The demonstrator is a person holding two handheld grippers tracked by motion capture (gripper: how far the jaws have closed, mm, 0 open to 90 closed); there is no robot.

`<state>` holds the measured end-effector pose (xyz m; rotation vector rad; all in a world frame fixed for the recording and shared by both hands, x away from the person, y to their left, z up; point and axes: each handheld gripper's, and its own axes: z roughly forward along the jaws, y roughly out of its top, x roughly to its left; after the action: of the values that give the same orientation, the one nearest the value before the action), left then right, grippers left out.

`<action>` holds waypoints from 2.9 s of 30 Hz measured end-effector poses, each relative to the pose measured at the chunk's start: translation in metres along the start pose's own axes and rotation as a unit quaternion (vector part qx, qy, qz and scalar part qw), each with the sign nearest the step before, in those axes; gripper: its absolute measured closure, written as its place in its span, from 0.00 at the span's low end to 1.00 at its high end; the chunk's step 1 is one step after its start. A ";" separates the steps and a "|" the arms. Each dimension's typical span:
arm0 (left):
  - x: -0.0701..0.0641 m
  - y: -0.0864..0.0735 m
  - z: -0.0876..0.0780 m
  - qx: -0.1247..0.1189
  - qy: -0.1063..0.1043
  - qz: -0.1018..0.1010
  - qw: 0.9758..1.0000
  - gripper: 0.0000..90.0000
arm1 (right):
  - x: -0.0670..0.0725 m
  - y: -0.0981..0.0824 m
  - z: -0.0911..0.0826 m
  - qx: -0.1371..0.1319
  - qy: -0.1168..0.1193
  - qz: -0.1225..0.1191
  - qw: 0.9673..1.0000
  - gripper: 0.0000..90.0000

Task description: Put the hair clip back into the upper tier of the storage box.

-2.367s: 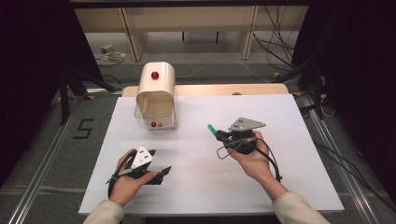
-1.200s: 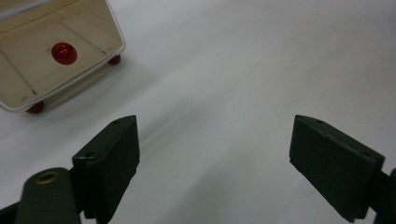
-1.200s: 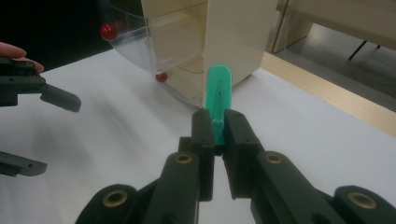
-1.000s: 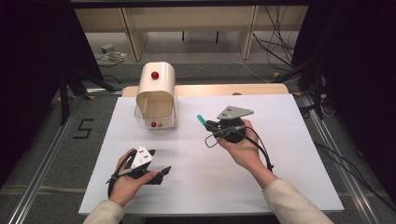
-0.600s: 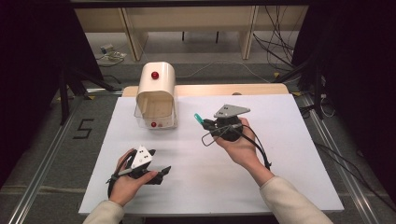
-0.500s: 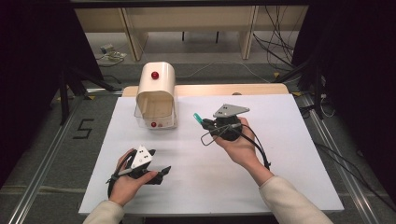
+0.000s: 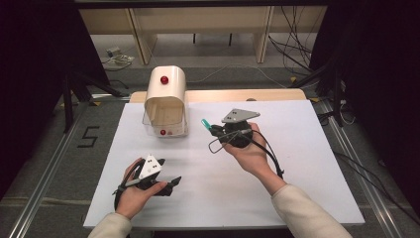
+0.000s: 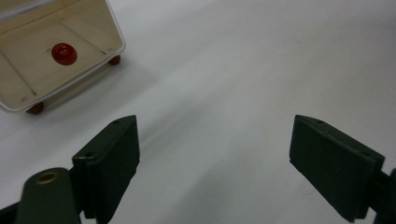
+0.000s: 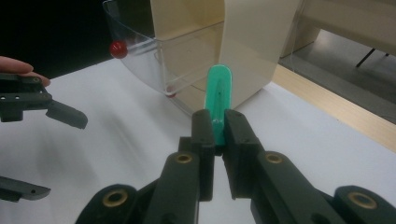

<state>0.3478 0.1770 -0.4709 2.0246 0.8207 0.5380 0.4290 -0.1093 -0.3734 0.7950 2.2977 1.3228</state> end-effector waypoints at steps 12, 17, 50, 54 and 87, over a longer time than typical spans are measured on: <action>0.000 0.000 0.000 -0.001 0.000 0.000 1.000 0.18 | 0.002 0.006 0.006 0.000 0.002 -0.002 1.000 0.93; 0.000 0.000 0.000 -0.001 0.000 0.001 1.000 0.18 | 0.003 0.009 0.009 -0.003 0.005 -0.002 1.000 0.93; 0.000 0.000 0.000 0.000 -0.002 0.002 1.000 0.18 | 0.007 0.024 0.028 0.002 0.011 -0.005 1.000 0.93; 0.000 0.001 0.000 0.003 -0.003 0.005 1.000 0.18 | 0.008 0.028 0.031 -0.001 0.011 -0.007 1.000 0.93; 0.000 0.001 0.000 -0.002 -0.003 0.001 1.000 0.18 | 0.012 0.044 0.045 0.000 0.016 -0.009 1.000 0.93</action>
<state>0.3483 0.1766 -0.4706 2.0228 0.8126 0.5337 0.4580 -0.0540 -0.3577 0.7574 2.3236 1.3385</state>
